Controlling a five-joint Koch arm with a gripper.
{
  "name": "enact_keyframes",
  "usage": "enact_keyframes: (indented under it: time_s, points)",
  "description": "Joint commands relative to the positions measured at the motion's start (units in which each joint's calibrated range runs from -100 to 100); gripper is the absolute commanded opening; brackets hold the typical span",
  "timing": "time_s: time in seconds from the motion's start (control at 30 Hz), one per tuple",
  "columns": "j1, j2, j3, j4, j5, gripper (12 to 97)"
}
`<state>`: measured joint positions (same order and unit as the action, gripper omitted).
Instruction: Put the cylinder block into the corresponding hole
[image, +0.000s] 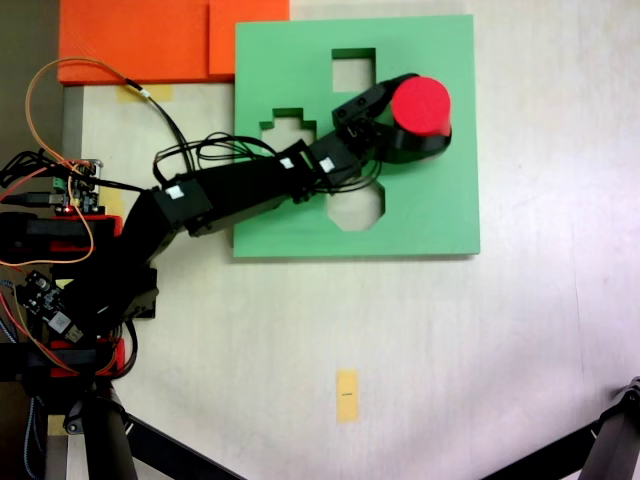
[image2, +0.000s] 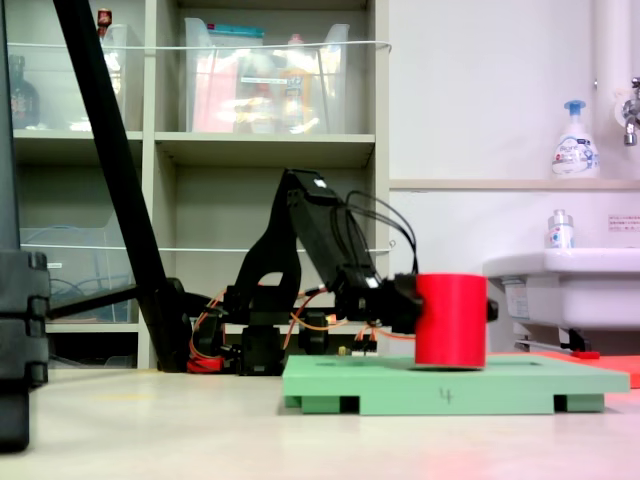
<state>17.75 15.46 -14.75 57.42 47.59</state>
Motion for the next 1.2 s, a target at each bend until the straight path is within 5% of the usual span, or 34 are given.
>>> enact_keyframes:
  time_s: [0.0, 1.17]
  points:
    - [0.1, -0.2, 4.1, 0.7, -0.7, 36.7]
    - [-1.6, 11.1, 2.1, 6.9, -0.6, 40.9]
